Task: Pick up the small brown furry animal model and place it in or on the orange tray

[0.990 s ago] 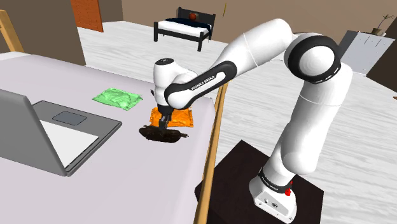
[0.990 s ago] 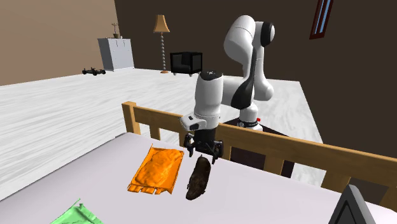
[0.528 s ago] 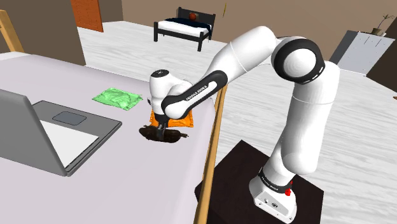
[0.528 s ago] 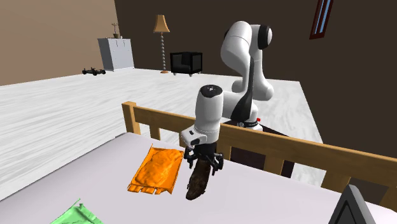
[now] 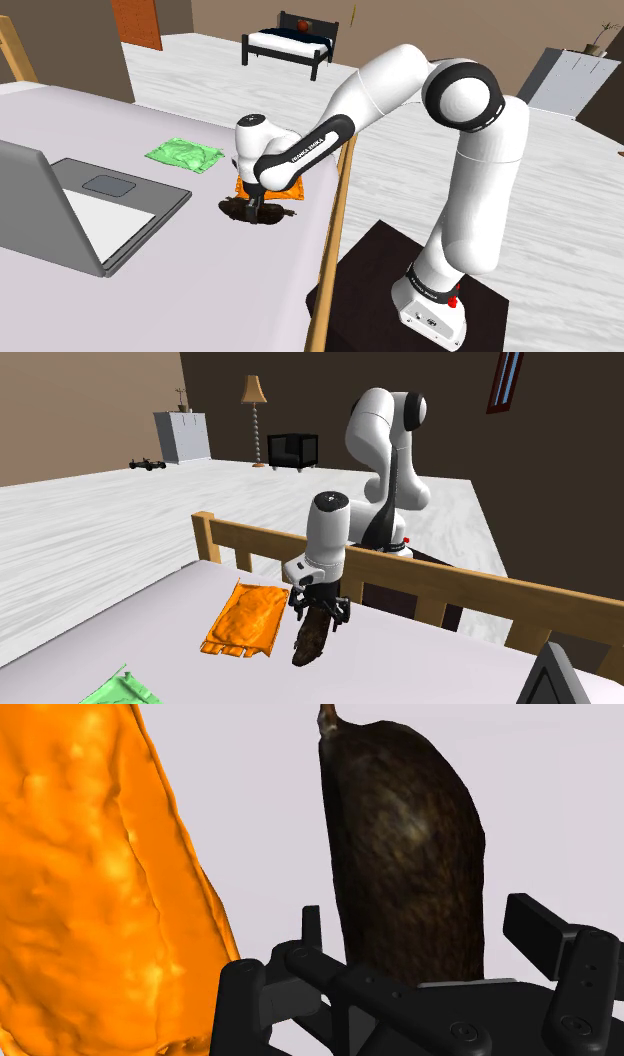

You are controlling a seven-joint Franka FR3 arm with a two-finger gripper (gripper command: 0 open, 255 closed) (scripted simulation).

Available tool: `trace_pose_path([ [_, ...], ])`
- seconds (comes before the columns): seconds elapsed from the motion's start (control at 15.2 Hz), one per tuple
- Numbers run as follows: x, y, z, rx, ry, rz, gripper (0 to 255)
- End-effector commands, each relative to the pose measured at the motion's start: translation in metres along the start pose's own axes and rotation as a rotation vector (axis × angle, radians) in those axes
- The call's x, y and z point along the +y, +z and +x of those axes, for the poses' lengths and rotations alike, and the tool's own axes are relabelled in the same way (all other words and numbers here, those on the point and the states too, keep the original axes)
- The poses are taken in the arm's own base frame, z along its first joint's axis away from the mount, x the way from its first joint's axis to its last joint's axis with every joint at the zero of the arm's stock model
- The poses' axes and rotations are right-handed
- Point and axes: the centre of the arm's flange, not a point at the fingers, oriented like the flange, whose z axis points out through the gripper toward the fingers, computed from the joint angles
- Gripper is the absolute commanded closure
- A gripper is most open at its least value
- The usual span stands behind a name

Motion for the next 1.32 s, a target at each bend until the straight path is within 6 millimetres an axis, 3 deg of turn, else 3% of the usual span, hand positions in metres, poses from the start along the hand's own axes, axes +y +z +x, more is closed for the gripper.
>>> trace_pose_path([
  [0.0, 0.000, 0.000, 0.000, 0.000, 0.000, 0.000, 0],
  [0.07, 0.000, 0.000, 0.000, 0.000, 0.000, 0.000, 255],
  [0.66, 0.000, 0.000, 0.000, 0.000, 0.000, 0.000, 255],
  [1.25, 0.005, -0.047, -0.003, 0.000, 0.000, 0.000, 255],
])
